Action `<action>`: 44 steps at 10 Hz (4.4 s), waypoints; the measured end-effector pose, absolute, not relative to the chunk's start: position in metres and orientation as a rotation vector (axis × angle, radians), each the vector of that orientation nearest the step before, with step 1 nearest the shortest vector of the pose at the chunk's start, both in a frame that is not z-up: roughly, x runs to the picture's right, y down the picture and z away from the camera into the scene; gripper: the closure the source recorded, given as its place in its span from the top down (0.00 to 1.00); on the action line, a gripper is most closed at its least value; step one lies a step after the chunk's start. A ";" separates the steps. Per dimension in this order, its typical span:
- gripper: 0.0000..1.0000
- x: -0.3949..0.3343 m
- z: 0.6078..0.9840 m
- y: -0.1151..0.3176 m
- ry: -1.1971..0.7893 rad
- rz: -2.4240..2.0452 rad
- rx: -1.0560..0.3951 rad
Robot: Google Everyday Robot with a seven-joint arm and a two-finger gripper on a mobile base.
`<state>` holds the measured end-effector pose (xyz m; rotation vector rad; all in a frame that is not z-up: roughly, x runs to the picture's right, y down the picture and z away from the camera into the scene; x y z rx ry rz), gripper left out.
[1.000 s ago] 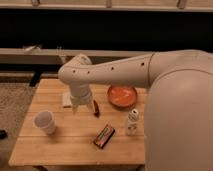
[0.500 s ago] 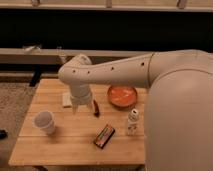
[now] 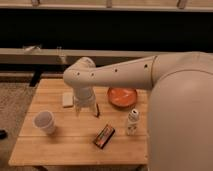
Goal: Place the eraser in the ceramic cup
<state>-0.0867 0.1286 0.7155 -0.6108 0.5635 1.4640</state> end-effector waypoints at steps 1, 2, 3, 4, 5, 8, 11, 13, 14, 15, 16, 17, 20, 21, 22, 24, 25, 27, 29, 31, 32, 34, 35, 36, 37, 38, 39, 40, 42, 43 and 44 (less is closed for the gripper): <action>0.65 -0.081 0.723 0.143 0.587 1.478 -0.616; 0.65 -0.075 0.734 0.161 0.617 1.497 -0.627; 0.65 -0.064 0.741 0.176 0.661 1.524 -0.633; 0.65 -0.054 0.746 0.188 0.700 1.553 -0.641; 0.65 -0.041 0.751 0.202 0.746 1.581 -0.646; 0.65 -0.021 0.757 0.214 0.803 1.643 -0.647; 0.65 0.006 0.768 0.227 0.847 1.725 -0.655; 0.65 0.011 0.779 0.232 0.845 1.785 -0.669; 0.65 0.013 0.782 0.234 0.844 1.809 -0.672; 0.65 0.012 0.786 0.234 0.839 1.832 -0.677; 0.65 0.011 0.789 0.234 0.835 1.848 -0.678; 0.65 0.011 0.792 0.234 0.830 1.862 -0.681; 0.65 0.008 0.800 0.235 0.824 1.878 -0.685; 0.65 0.006 0.803 0.236 0.823 1.878 -0.686; 0.65 0.004 0.805 0.237 0.826 1.875 -0.686; 0.65 0.003 0.809 0.240 0.834 1.873 -0.685; 0.63 0.003 0.811 0.242 0.845 1.870 -0.682; 0.44 0.004 0.814 0.246 0.873 1.861 -0.678; 0.24 0.010 0.814 0.248 0.892 1.869 -0.677; 0.05 0.014 0.810 0.242 0.880 1.886 -0.674; 0.00 0.014 0.806 0.232 0.850 1.896 -0.667; 0.00 0.014 0.793 0.206 0.785 1.903 -0.650; 0.00 0.011 0.776 0.178 0.719 1.895 -0.637; 0.00 0.007 0.764 0.158 0.669 1.884 -0.628; 0.00 -0.001 0.751 0.136 0.607 1.863 -0.618; 0.00 -0.016 0.736 0.110 0.530 1.831 -0.607; 0.00 -0.033 0.726 0.088 0.463 1.795 -0.597; 0.00 -0.053 0.721 0.071 0.401 1.759 -0.594; 0.00 -0.102 0.717 0.045 0.267 1.675 -0.595; 0.00 -0.123 0.716 0.037 0.212 1.638 -0.600; 0.00 -0.152 0.711 0.027 0.128 1.586 -0.608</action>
